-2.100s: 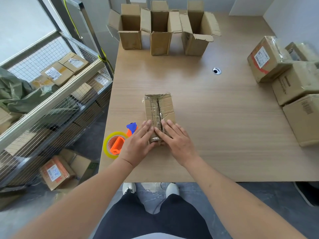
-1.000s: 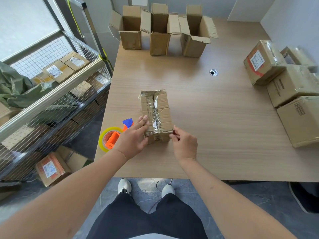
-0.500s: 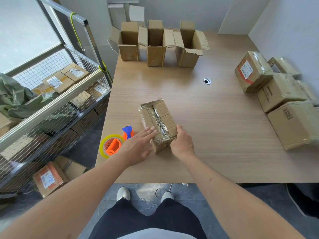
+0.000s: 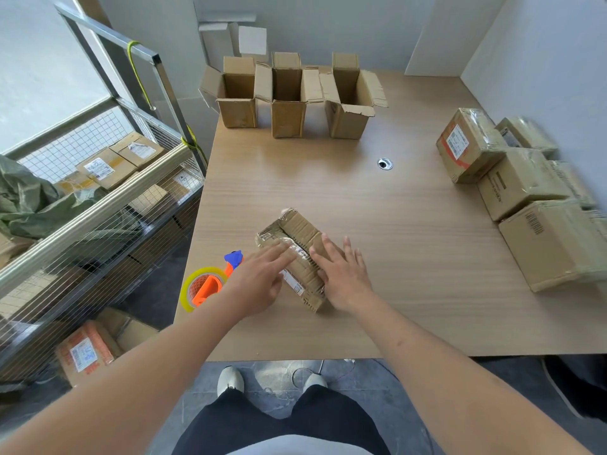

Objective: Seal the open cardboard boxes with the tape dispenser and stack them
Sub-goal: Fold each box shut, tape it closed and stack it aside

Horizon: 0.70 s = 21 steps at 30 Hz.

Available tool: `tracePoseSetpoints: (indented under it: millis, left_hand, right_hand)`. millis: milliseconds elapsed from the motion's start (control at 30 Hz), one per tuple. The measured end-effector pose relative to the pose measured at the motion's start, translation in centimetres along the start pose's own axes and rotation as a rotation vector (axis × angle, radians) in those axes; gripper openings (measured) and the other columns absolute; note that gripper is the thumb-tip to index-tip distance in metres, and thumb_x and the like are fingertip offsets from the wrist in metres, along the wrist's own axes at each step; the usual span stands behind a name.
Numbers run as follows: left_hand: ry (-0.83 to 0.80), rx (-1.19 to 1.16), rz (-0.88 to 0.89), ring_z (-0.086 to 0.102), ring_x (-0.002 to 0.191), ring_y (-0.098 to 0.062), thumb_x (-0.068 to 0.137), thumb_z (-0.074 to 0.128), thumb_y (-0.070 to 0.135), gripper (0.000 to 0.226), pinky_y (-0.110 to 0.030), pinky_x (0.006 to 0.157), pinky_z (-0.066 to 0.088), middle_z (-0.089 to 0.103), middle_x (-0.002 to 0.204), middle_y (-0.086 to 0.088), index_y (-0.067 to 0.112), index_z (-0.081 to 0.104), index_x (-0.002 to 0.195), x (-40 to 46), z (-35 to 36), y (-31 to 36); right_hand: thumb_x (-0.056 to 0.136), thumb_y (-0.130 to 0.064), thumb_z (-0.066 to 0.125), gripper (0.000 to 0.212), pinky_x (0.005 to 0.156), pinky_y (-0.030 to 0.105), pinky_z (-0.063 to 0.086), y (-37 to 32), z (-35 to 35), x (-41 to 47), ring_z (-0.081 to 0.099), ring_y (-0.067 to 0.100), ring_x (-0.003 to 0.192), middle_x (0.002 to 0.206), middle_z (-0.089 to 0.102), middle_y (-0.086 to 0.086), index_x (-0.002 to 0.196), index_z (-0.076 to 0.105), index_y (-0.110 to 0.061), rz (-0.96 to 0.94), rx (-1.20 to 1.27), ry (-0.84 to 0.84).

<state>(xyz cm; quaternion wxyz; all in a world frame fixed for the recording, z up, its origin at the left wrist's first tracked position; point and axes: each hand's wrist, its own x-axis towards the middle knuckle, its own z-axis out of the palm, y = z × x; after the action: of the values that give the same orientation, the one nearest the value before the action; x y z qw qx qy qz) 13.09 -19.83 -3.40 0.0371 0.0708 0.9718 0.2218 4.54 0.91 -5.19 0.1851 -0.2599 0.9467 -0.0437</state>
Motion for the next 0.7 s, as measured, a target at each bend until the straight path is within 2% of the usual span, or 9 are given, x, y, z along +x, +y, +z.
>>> tracePoseSetpoints:
  millis: [67,133,200,267,367,433,500,600,700]
  left_hand:
    - [-0.085,0.106,-0.031,0.007,0.159,-0.020,0.099,0.049,0.013,0.064,-0.040,0.126,0.019,0.011,0.172,0.003,0.025,0.032,0.160,0.8,-0.1,-0.5]
    - [-0.176,0.214,-0.052,0.002,0.159,-0.021,0.102,0.044,0.020,0.064,-0.038,0.128,0.009,0.004,0.172,0.003,0.027,0.022,0.162,1.5,0.1,-0.7]
    - [-0.205,0.289,-0.063,0.005,0.158,-0.022,0.101,0.044,0.022,0.067,-0.039,0.128,0.006,0.007,0.172,0.001,0.027,0.019,0.163,1.6,0.4,-0.6]
    - [-0.161,0.337,-0.046,0.018,0.154,-0.024,0.097,0.050,0.026,0.067,-0.039,0.126,0.015,0.022,0.167,-0.002,0.028,0.028,0.160,1.3,0.5,-0.5]
    - [-0.134,0.349,-0.016,0.042,0.132,-0.025,0.095,0.053,0.033,0.055,-0.038,0.113,0.033,0.045,0.140,0.002,0.030,0.042,0.148,1.0,0.2,-0.2]
    - [-0.118,0.298,0.015,0.050,0.118,-0.024,0.098,0.052,0.033,0.044,-0.036,0.104,0.036,0.051,0.125,0.002,0.029,0.051,0.141,1.1,0.0,-0.1]
    - [-0.096,0.222,0.035,0.052,0.116,-0.026,0.099,0.055,0.028,0.042,-0.035,0.102,0.035,0.055,0.123,0.001,0.028,0.057,0.141,1.4,-0.3,-0.2]
    - [-0.109,0.131,-0.023,0.038,0.143,-0.029,0.098,0.065,0.026,0.054,-0.039,0.113,0.032,0.040,0.155,-0.002,0.031,0.051,0.150,1.9,-0.6,-1.0]
    - [-0.224,0.089,-0.054,0.000,0.159,-0.021,0.096,0.065,0.048,0.066,-0.041,0.126,0.017,0.005,0.172,0.003,0.041,0.038,0.156,1.7,-0.7,-2.3]
  right_hand:
    - [0.108,-0.047,0.029,0.053,0.125,0.050,-0.006,0.2,-0.1,-0.2,-0.019,0.032,0.155,0.169,-0.017,-0.009,0.159,0.013,-0.045,-0.018,-0.024,0.030]
    - [0.098,-0.072,0.029,0.073,0.124,0.052,-0.007,-0.1,-0.1,-0.4,-0.020,0.031,0.155,0.169,-0.018,0.000,0.160,0.012,-0.040,-0.023,-0.030,0.021]
    - [0.088,-0.082,0.041,0.093,0.124,0.054,-0.006,-0.5,0.0,-0.3,-0.020,0.033,0.154,0.167,-0.022,0.009,0.161,0.009,-0.035,-0.030,-0.085,0.006]
    - [0.090,-0.071,0.055,0.091,0.122,0.055,-0.002,-0.6,0.1,0.0,-0.015,0.037,0.152,0.164,-0.024,0.012,0.160,0.011,-0.035,-0.046,-0.149,0.039]
    - [0.091,-0.034,0.070,0.083,0.121,0.054,0.005,-0.1,-0.6,0.4,-0.006,0.039,0.151,0.163,-0.022,0.010,0.155,0.017,-0.044,-0.044,-0.161,0.073]
    - [0.083,-0.008,0.072,0.084,0.120,0.050,0.016,0.4,-1.2,0.5,0.010,0.038,0.148,0.167,-0.005,0.010,0.149,0.033,-0.045,-0.054,-0.146,0.146]
    - [0.080,0.001,0.069,0.070,0.113,0.045,0.034,0.9,-1.6,0.4,0.036,0.034,0.137,0.162,0.029,0.010,0.137,0.057,-0.037,-0.086,-0.102,0.249]
    - [0.087,0.000,0.060,0.055,0.100,0.043,0.050,1.2,-1.4,0.3,0.049,0.029,0.129,0.148,0.051,0.005,0.133,0.066,-0.030,-0.076,0.025,0.294]
    - [0.100,-0.020,0.048,0.046,0.105,0.045,0.049,0.8,-0.6,0.7,0.028,0.025,0.151,0.162,0.036,-0.002,0.145,0.052,-0.031,-0.022,0.150,0.233]
